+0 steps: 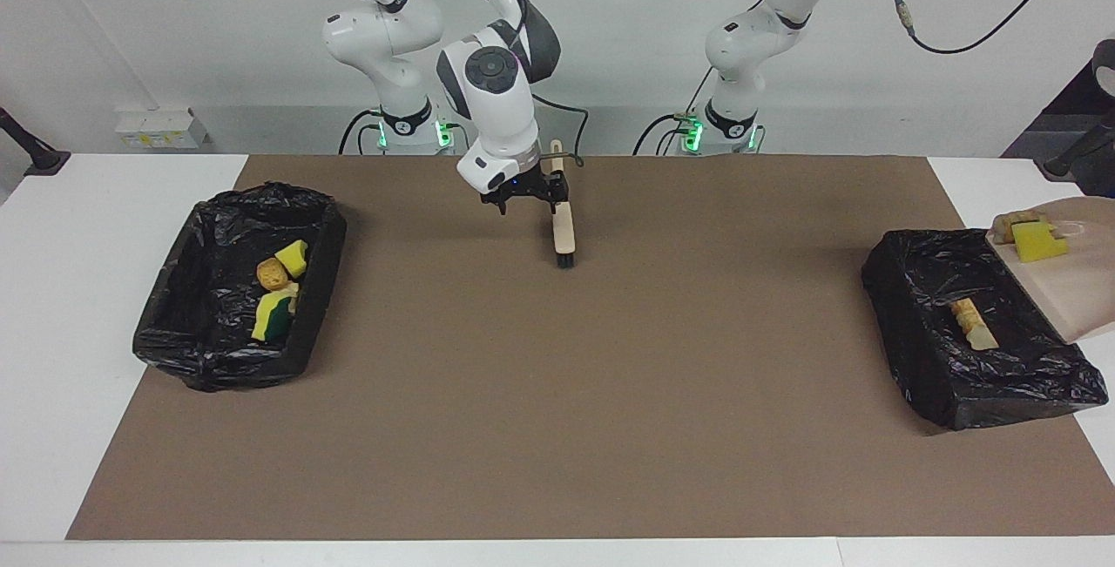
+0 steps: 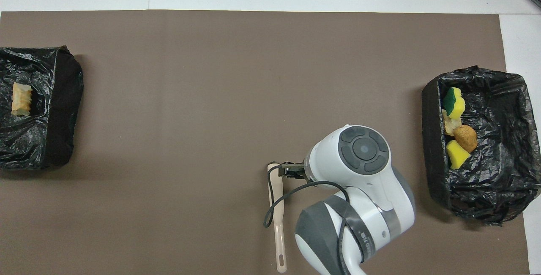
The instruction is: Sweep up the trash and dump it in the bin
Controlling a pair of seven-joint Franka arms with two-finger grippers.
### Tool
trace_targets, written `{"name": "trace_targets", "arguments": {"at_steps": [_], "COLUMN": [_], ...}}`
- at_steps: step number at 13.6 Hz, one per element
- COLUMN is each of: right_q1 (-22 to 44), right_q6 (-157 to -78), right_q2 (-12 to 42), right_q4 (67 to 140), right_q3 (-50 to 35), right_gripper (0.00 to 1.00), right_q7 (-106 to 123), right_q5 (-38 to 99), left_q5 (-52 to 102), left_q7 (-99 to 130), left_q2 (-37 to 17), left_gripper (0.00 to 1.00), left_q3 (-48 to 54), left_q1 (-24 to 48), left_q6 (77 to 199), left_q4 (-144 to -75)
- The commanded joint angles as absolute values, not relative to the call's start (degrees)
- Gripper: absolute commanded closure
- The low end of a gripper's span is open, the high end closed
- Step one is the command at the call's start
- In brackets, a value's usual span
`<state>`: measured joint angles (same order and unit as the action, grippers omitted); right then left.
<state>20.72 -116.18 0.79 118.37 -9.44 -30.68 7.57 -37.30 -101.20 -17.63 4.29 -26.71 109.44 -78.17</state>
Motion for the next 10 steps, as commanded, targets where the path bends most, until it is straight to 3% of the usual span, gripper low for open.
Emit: {"name": "trace_targets", "arguments": {"at_steps": [1, 4, 10], "right_q1": [17.51, 10.83, 10.9], "right_q6": [-110.77, -104.87, -100.65], "right_q2": [0.09, -1.14, -2.02], "right_q4": [113.32, 106.54, 99.77], "right_q3": [-9.93, -9.76, 3.24], "right_gripper": [0.0, 0.0, 0.0], "right_q7": [-30.15, -27.53, -18.21], "right_q5": [3.01, 2.37, -1.65], "left_q5": [-42.52, -47.01, -51.76], "left_q7": [-95.3, -89.58, -87.98], "left_q2": [-15.74, -13.1, -11.87], "left_gripper": [1.0, 1.0, 1.0], "left_q3": [3.95, 4.04, 4.13], "left_q1": [-24.62, -23.38, -22.68], "left_q6": [106.35, 106.79, 106.26], "left_q4": [-79.0, -83.57, -85.17]}}
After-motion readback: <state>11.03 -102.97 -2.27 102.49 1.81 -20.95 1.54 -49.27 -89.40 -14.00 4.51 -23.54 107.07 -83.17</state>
